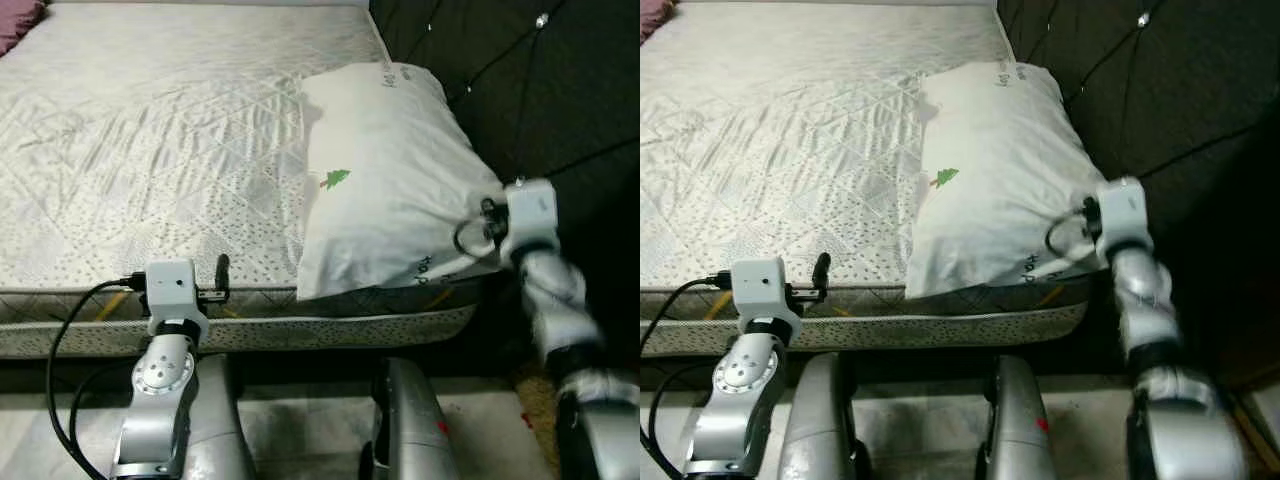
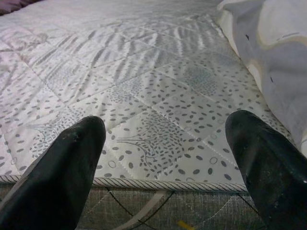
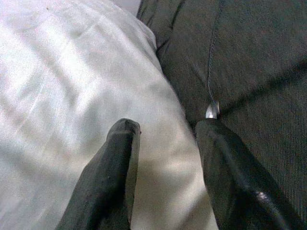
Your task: Clean up the room
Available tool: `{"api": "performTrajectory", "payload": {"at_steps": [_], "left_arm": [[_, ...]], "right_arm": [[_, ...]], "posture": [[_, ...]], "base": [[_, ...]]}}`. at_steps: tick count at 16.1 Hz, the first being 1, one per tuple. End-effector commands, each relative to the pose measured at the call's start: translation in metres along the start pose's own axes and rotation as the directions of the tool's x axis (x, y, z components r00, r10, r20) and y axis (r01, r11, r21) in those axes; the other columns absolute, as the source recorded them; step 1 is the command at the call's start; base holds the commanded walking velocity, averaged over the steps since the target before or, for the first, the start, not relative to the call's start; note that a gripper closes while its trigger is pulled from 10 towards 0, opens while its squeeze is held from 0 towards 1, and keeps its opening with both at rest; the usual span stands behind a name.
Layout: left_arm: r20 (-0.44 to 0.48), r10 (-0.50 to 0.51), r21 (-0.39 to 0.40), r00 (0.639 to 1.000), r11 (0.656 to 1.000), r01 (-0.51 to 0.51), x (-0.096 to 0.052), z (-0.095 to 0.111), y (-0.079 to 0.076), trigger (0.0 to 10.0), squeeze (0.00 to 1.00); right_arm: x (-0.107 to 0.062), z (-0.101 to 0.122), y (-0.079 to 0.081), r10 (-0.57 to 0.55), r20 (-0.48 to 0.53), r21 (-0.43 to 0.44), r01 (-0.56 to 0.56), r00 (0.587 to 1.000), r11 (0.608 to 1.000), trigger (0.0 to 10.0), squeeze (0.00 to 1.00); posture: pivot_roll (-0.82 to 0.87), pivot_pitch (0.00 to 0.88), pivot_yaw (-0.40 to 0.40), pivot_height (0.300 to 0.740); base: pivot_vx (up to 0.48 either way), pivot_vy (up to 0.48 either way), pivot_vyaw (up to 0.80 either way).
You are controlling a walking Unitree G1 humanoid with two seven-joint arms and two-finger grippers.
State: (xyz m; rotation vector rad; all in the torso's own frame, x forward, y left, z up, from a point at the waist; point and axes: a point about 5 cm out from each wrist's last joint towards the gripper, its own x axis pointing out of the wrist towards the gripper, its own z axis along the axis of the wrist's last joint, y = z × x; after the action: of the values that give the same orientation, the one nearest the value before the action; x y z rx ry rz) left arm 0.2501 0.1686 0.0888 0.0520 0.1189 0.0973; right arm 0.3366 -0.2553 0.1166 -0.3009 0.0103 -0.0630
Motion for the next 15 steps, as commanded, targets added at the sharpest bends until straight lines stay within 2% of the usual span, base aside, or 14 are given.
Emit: {"api": "performTrajectory", "payload": {"at_steps": [1, 3, 4, 5, 6, 8, 9, 10, 11, 12, 13, 15], "left_arm": [[0.008, 0.004, 0.000, 1.000, 1.000, -0.004, -0.001, 0.002, 0.001, 10.0, 0.00], [0.007, -0.005, -0.003, 1.000, 1.000, 0.005, 0.000, 0.002, -0.002, 10.0, 0.00], [0.009, -0.015, -0.003, 1.000, 1.000, 0.015, 0.001, 0.003, -0.005, 10.0, 0.00], [0.009, -0.016, -0.003, 1.000, 1.000, 0.016, 0.001, 0.003, -0.005, 10.0, 0.00], [0.009, -0.016, -0.003, 1.000, 1.000, 0.016, 0.002, 0.003, -0.004, 10.0, 0.00], [0.008, -0.017, -0.001, 1.000, 1.000, 0.017, 0.003, 0.003, -0.004, 10.0, 0.00], [0.003, -0.019, 0.000, 1.000, 1.000, 0.019, 0.002, 0.003, -0.005, 10.0, 0.00], [-0.002, -0.020, 0.000, 1.000, 1.000, 0.020, 0.001, 0.002, -0.005, 10.0, 0.00], [-0.007, -0.018, 0.001, 1.000, 1.000, 0.018, -0.001, 0.001, -0.005, 10.0, 0.00], [-0.015, -0.013, 0.003, 1.000, 1.000, 0.013, -0.002, 0.000, -0.003, 10.0, 0.00], [-0.024, -0.010, 0.005, 1.000, 1.000, 0.010, -0.002, -0.001, -0.003, 10.0, 0.00], [-0.032, -0.015, 0.011, 0.999, 1.000, 0.015, -0.001, -0.002, -0.003, 10.0, 0.00]], "right_arm": [[0.002, 0.016, -0.001, -0.023, 0.087, 0.064, 0.017, 0.996, 0.998, 10.0, 1.00], [0.009, 0.042, 0.012, -0.048, 0.191, 0.125, 0.024, 0.980, 0.992, 10.0, 1.00], [0.017, 0.054, 0.028, -0.033, 0.210, 0.191, -0.008, 0.977, 0.981, 10.0, 1.00], [0.020, 0.058, 0.033, -0.027, 0.216, 0.222, -0.022, 0.976, 0.975, 10.0, 1.00], [0.025, 0.069, 0.069, 0.067, 0.231, 0.267, -0.129, 0.971, 0.955, 10.0, 1.00], [0.025, 0.071, 0.107, 0.177, 0.222, 0.272, -0.236, 0.959, 0.933, 10.0, 1.00], [0.022, 0.061, 0.135, 0.284, 0.150, 0.271, -0.316, 0.947, 0.909, 10.0, 1.00], [0.016, 0.042, 0.158, 0.373, 0.012, 0.311, -0.358, 0.928, 0.881, 10.0, 1.00], [0.008, 0.021, 0.173, 0.438, -0.129, 0.357, -0.370, 0.890, 0.858, 10.0, 1.00], [-0.003, 0.001, 0.184, 0.487, -0.250, 0.396, -0.370, 0.837, 0.840, 10.0, 1.00], [-0.008, -0.007, 0.186, 0.501, -0.288, 0.425, -0.360, 0.816, 0.830, 10.0, 1.00], [-0.005, -0.007, 0.180, 0.487, -0.278, 0.450, -0.335, 0.828, 0.828, 10.0, 1.00]], "posture": [[0.02, 0.023, -0.026, 0.536], [0.02, 0.026, -0.019, 0.536], [0.02, 0.025, -0.016, 0.536], [0.02, 0.024, -0.014, 0.536], [0.03, 0.024, -0.015, 0.536], [0.04, 0.021, -0.017, 0.536], [0.04, 0.021, -0.017, 0.536], [0.06, 0.020, -0.027, 0.536], [0.06, 0.020, -0.030, 0.536], [0.07, 0.018, -0.037, 0.536], [0.07, 0.018, -0.041, 0.536], [0.07, 0.016, -0.037, 0.536]], "base": [[0.000, 0.000, 0.00], [0.000, 0.000, 0.00], [0.000, 0.000, 0.00], [0.000, 0.000, 0.00], [0.000, 0.000, 0.00], [0.000, 0.000, 0.00], [0.000, 0.000, 0.00], [0.000, 0.000, 0.00], [0.000, 0.000, 0.00], [0.000, 0.000, 0.00], [0.000, 0.000, 0.00], [0.000, 0.000, 0.00]]}}
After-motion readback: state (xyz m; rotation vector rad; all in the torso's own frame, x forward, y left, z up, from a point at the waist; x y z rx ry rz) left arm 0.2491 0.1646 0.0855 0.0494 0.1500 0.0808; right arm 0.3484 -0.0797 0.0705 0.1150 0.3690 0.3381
